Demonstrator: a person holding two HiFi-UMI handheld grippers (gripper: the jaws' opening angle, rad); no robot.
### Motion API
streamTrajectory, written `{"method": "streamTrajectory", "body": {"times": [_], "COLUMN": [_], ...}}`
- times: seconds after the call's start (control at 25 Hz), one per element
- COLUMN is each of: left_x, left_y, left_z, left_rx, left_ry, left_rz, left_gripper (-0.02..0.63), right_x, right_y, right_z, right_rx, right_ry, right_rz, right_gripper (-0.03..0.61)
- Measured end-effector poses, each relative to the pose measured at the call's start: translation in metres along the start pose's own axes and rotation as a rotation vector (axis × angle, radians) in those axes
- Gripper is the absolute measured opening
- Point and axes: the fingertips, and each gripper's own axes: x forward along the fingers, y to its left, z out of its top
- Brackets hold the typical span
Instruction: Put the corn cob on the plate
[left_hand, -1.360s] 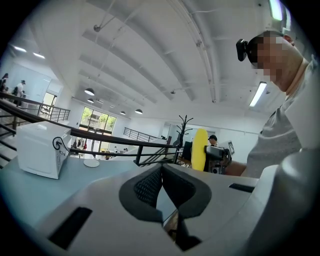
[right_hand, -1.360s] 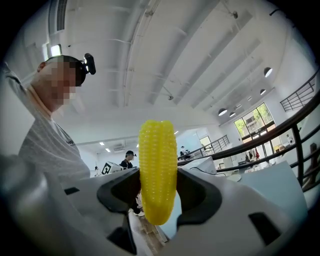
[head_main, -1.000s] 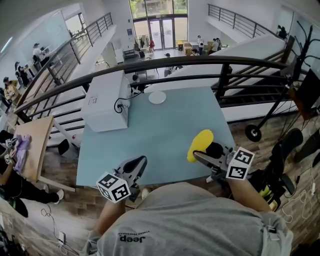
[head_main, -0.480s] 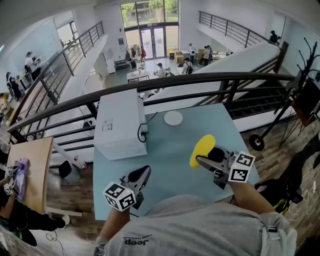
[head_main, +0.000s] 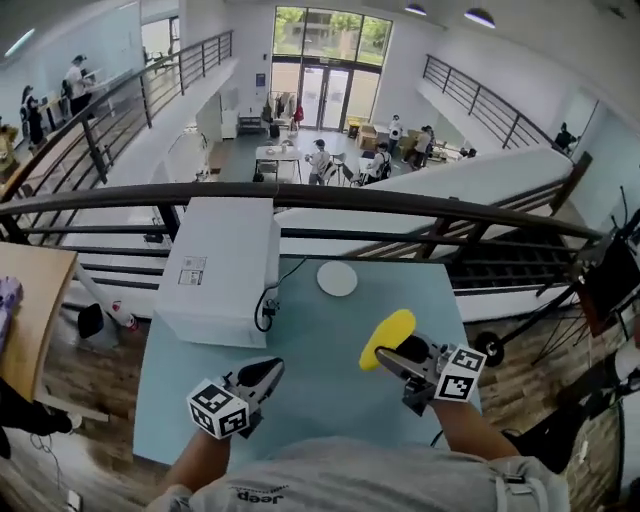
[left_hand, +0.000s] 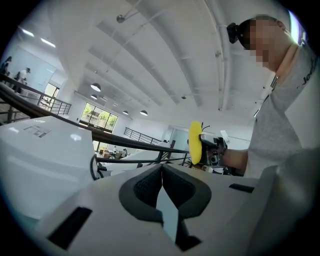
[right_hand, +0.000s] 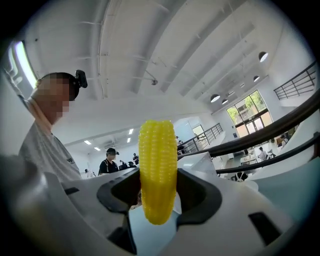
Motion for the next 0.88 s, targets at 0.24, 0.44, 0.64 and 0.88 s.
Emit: {"method": "streamTrajectory", "body": {"times": [0.24, 0.44, 0.64, 0.88], "left_x": [0.096, 0.164, 0.217, 0.269], "left_y": [0.008, 0.021, 0.061, 0.098], "left_z": [-0.001, -0.007, -0.030, -0.053], "left_rx": [-0.017, -0.020, -0.010, -0.016], "left_ry": [-0.046, 0.033, 0.096, 0.144], "left_rz": [0.112, 0.094, 0.061, 0.022], "left_gripper": [0.018, 0.020, 0.019, 0.020], "right_x": [-0.019, -0.001, 0.022, 0.048], "right_y": [-0.121, -0.208, -0.265, -0.326], "right_z": [-0.016, -0.020, -0.031, -0.046], "right_rx": [0.033, 0.017, 0.003, 0.020], "right_ry": [0.074, 0.088, 0.078, 0.109], "right_rz": [0.046, 0.004, -0.050, -0.102], "right_gripper": [0.233, 0.232, 0.232, 0.232]}}
